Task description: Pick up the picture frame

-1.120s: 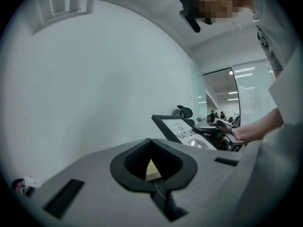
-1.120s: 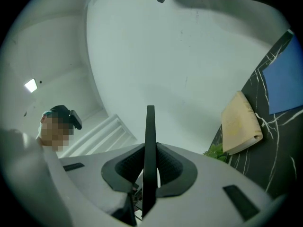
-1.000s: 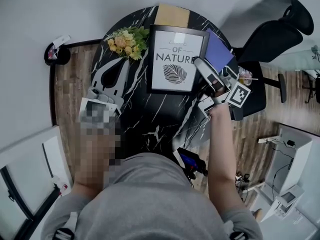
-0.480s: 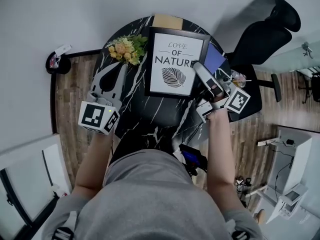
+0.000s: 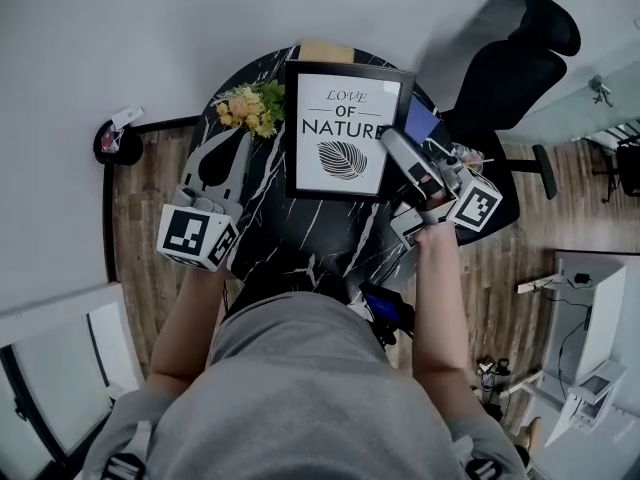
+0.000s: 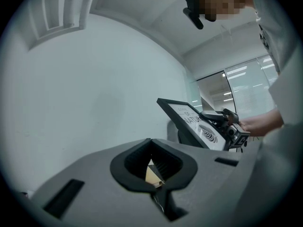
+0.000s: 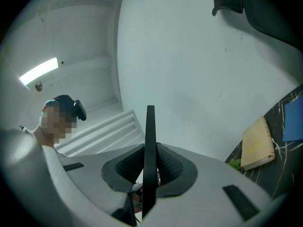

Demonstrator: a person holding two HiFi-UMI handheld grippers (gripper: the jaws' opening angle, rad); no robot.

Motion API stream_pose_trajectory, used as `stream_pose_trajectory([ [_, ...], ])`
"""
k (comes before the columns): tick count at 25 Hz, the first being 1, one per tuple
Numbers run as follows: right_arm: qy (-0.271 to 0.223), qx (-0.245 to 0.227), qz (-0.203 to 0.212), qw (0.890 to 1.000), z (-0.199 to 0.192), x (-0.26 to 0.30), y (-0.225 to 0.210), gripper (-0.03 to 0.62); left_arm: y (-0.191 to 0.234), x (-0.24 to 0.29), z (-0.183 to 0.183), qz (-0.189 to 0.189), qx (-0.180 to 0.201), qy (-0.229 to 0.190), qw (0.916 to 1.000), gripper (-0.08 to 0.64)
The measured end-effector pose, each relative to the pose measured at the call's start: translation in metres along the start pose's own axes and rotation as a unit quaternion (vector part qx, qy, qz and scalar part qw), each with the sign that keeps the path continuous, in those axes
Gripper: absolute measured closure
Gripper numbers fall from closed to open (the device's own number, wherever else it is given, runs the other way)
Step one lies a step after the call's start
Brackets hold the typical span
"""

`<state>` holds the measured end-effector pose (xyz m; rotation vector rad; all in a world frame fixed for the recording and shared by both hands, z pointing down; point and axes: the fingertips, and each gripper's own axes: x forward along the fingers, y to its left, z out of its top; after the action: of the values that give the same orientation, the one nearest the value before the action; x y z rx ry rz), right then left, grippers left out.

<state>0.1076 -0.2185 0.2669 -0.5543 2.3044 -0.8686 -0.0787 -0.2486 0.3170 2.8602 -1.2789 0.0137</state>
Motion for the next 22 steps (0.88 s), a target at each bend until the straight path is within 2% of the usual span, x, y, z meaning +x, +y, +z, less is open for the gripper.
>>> stream_pose_trajectory([
  [4, 0.000, -0.018, 0.004, 1.000, 0.003, -0.002, 0.006, 0.512, 0.000, -0.001, 0.005, -0.004, 0.004, -0.001, 1.0000, 0.552],
  [10, -0.001, -0.020, 0.003, 1.000, 0.004, 0.003, 0.016, 0.512, 0.001, 0.000, 0.008, -0.009, 0.007, -0.001, 0.9999, 0.552],
  [15, -0.011, 0.003, 0.032, 0.999, 0.006, 0.007, 0.023, 0.512, -0.002, 0.003, 0.015, -0.011, 0.006, -0.001, 0.9999, 0.552],
  [22, -0.004, 0.009, 0.021, 1.000, 0.004, 0.006, 0.018, 0.512, -0.005, 0.002, 0.018, -0.013, 0.009, -0.003, 0.9999, 0.552],
])
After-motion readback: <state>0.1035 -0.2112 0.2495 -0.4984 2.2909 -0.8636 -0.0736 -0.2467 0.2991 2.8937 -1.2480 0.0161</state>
